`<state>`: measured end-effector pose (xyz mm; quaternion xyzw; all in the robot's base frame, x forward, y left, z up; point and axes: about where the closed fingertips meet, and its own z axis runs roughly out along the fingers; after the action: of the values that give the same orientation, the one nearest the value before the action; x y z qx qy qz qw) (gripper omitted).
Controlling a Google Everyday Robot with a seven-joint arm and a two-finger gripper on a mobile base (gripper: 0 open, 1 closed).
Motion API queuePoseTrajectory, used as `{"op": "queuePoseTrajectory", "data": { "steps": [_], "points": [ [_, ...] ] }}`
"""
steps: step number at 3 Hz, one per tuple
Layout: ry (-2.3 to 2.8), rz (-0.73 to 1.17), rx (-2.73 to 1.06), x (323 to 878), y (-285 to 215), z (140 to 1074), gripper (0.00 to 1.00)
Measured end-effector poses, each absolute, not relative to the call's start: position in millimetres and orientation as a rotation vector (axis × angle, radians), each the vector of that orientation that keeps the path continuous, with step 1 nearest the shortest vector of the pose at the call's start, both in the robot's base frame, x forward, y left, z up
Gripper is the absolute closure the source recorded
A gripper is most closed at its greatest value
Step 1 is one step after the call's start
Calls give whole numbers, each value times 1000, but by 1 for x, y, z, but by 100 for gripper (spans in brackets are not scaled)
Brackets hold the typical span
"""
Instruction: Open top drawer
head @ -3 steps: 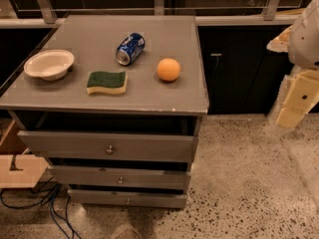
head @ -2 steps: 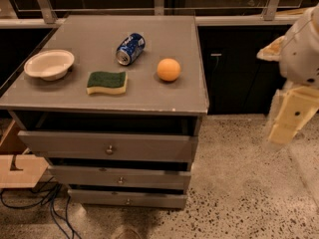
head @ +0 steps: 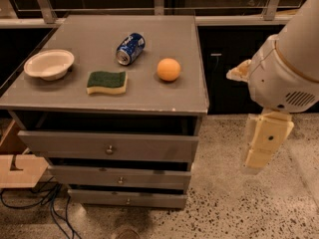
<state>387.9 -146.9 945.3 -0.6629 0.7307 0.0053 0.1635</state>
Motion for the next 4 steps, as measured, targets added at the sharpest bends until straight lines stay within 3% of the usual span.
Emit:
{"op": "queuePoseTrajectory", "data": {
  "steps": [1, 3, 4],
  "points": [
    [2083, 15, -1890, 388, -147, 945, 0],
    [2049, 200, -1956, 349, -79, 867, 0],
    [2048, 199, -1957, 349, -79, 866, 0]
  ]
}}
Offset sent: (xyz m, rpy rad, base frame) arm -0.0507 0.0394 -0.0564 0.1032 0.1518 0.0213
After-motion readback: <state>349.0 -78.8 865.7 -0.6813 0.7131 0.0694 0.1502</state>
